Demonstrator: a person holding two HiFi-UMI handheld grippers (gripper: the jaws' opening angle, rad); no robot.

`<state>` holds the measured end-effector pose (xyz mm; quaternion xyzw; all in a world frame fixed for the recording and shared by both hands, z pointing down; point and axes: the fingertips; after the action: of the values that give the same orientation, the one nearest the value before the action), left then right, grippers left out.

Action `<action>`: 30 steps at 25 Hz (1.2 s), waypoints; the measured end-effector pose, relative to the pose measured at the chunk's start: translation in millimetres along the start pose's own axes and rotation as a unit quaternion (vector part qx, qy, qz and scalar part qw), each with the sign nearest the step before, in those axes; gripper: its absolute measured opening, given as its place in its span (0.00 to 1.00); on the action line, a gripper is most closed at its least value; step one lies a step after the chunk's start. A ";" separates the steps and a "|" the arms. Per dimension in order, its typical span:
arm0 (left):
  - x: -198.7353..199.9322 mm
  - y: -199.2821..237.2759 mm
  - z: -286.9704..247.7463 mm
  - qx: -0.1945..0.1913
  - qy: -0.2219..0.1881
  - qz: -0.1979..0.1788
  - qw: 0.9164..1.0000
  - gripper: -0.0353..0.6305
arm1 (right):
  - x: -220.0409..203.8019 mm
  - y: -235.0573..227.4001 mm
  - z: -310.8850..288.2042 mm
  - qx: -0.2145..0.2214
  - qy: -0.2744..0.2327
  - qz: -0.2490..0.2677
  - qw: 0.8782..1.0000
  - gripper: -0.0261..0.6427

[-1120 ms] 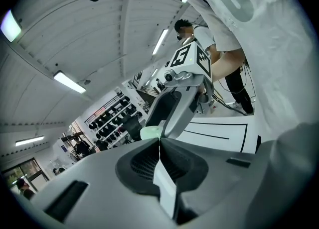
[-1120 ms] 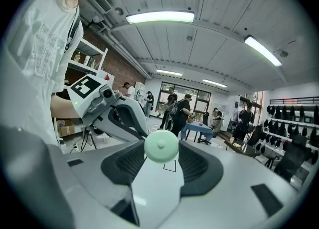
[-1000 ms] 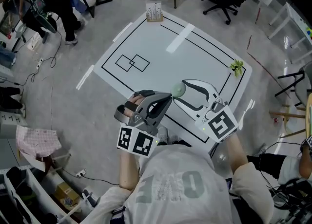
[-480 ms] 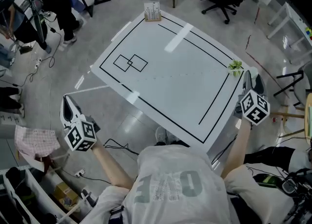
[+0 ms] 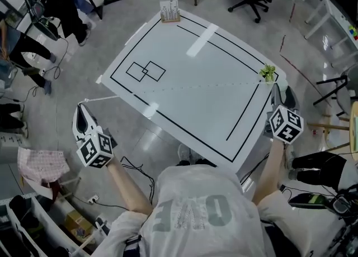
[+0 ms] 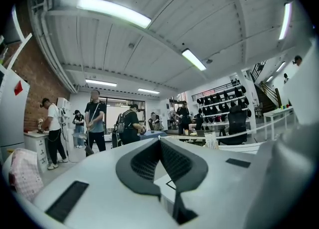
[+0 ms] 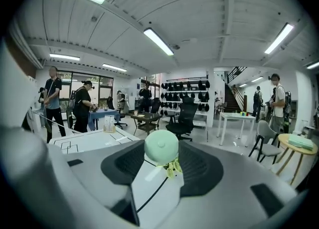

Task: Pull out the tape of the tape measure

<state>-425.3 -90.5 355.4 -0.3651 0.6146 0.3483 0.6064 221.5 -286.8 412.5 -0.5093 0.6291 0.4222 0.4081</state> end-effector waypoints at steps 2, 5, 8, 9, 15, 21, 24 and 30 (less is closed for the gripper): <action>-10.3 -5.9 -3.3 -0.006 0.012 0.004 1.000 0.09 | -7.0 2.2 -0.3 0.006 0.009 0.013 1.000 0.38; -22.0 -14.7 -7.7 -0.014 0.028 -0.001 1.000 0.09 | -16.7 -0.9 3.0 0.005 0.022 0.020 1.000 0.38; -28.8 -22.3 -15.3 -0.019 0.035 -0.004 0.999 0.09 | -27.7 -6.8 0.9 -0.001 0.038 0.027 0.999 0.38; -30.9 -25.3 -18.6 -0.022 0.037 -0.007 0.999 0.09 | -32.5 -7.3 -0.8 -0.001 0.044 0.028 0.999 0.38; -57.0 -64.7 -40.3 -0.058 0.068 -0.018 0.996 0.09 | -73.1 -2.4 -4.4 0.009 0.097 0.032 0.995 0.38; -100.2 -101.6 -57.6 -0.095 0.117 -0.034 0.988 0.09 | -104.9 -1.7 -18.0 0.008 0.141 0.031 0.989 0.38; -127.7 -103.7 -69.9 -0.095 0.148 -0.037 0.984 0.09 | -125.4 0.7 -31.1 0.014 0.161 0.017 0.987 0.38; -179.3 -122.7 -71.4 -0.092 0.208 -0.024 0.974 0.09 | -158.7 -3.4 -46.5 0.024 0.206 -0.002 0.978 0.38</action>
<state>-353.8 -208.1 538.0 -0.4979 0.6837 0.3053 0.4375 244.4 -284.2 576.2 -0.5764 0.7089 0.2920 0.2829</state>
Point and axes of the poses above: the fingertips, and each gripper's own axes: z backward along the fingers, y to its left, x out of its top, and after that the axes turned 5 degrees about z, right-handed
